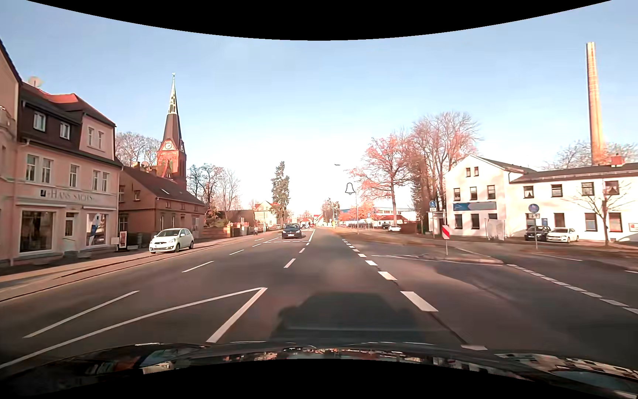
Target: Follow the waypoints while adhering to traffic rules and regulations
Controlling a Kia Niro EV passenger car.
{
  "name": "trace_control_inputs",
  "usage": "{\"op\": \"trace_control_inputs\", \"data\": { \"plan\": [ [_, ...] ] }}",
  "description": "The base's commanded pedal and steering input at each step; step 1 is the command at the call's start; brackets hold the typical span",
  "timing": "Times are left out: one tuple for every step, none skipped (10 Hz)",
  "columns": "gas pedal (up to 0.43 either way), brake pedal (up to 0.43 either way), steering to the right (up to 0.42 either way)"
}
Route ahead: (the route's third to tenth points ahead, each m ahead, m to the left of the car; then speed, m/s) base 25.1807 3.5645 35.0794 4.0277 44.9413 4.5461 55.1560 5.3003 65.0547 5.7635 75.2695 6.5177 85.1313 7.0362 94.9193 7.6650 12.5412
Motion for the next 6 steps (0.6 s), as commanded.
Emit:
{"op": "trace_control_inputs", "data": {
  "plan": [
    [0.118, 0.000, -0.014],
    [0.118, 0.000, -0.014],
    [0.118, 0.000, -0.014],
    [0.118, 0.000, -0.014],
    [0.118, 0.000, -0.014],
    [0.118, 0.000, -0.013]
  ]
}}
